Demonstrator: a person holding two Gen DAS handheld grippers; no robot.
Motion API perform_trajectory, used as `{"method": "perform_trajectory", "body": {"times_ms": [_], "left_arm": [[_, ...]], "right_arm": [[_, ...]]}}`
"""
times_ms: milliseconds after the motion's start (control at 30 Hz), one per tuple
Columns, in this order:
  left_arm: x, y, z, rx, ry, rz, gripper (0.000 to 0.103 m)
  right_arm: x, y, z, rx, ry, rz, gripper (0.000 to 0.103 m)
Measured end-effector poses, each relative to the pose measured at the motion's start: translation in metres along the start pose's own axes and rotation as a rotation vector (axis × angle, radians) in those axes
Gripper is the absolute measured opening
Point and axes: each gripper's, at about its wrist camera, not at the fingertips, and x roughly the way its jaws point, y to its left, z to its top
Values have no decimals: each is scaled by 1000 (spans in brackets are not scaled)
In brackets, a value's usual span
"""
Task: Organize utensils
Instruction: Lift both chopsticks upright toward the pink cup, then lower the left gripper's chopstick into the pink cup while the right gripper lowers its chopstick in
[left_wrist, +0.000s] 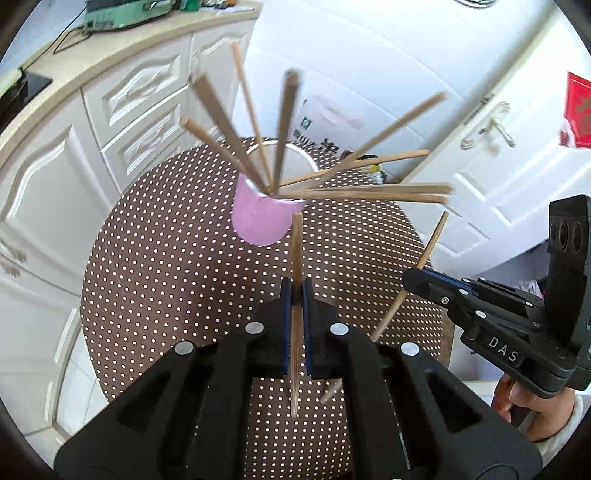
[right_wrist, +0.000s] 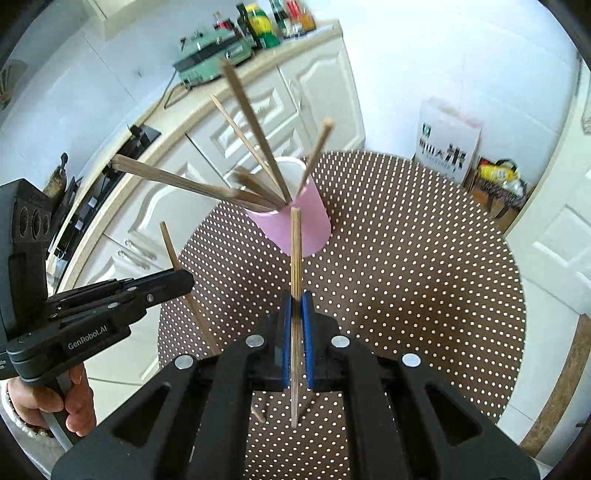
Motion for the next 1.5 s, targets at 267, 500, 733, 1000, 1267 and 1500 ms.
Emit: {"method": "perform_trajectory", "body": {"times_ms": [267,500,733,1000,1267,1500], "left_arm": [[-42,-16,-6,71,-80,-47,5],[-81,-20,0,86,-176,-69,5],[-118,-20,19,73,-281,-72,5],[-150,-15,53,38,-398,-41,5],[-145,-9,84,0,-448,5,5],[-126,1,110,-44,-453,50,5]], "right_arm": [[-39,19,-8,-8,-137,-24,4],[-83,38,5,-56,-263,-19,4],[-106,53,26,-128,-335,-16,4],[-120,63,62,-190,-395,-7,4],[-107,63,96,-241,-403,-18,4],[-79,51,117,-264,-364,-42,4]]}}
